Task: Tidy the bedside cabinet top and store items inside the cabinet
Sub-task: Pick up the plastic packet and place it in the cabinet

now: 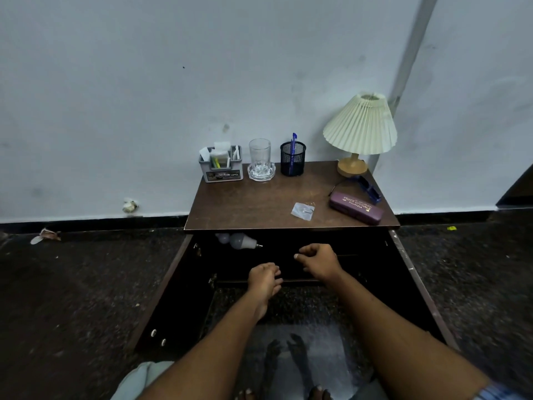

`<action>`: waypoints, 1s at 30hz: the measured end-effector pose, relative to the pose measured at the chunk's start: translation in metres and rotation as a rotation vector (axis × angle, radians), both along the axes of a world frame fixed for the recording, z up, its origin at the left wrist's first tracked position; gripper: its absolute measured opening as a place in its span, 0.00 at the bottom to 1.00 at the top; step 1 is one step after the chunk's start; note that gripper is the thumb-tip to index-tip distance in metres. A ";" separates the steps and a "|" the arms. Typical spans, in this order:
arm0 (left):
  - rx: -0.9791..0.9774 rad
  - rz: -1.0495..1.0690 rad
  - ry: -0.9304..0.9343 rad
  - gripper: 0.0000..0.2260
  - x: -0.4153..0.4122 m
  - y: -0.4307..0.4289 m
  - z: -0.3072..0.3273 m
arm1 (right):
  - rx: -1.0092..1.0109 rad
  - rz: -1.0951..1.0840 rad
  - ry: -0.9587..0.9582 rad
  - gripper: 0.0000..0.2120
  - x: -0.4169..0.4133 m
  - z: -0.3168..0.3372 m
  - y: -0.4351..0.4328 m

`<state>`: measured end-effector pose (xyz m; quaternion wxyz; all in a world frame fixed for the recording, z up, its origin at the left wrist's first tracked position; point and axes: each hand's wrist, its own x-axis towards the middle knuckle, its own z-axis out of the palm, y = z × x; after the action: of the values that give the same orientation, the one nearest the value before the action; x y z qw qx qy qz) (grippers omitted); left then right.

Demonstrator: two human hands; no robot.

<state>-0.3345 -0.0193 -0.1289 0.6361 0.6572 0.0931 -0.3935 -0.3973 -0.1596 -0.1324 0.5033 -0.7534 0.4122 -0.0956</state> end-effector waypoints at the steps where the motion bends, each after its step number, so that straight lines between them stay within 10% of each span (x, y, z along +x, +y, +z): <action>1: 0.004 0.003 -0.005 0.12 0.002 0.000 -0.001 | 0.007 0.005 -0.008 0.07 0.000 -0.003 0.000; 13: -0.078 0.001 -0.430 0.08 0.030 -0.046 0.017 | -0.235 -0.207 -0.250 0.06 0.016 0.033 -0.024; 25: 0.222 -0.129 -0.683 0.14 0.080 -0.101 0.036 | -0.287 -0.214 -0.110 0.12 0.050 0.033 -0.075; 30: 0.396 -0.201 -0.739 0.01 0.090 -0.117 0.043 | -0.317 -0.169 -0.035 0.12 0.060 0.032 -0.092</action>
<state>-0.2449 -0.1361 -0.0856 0.4470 0.8690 -0.1317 -0.1663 -0.3377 -0.2519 -0.1001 0.3756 -0.7843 0.4449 -0.2141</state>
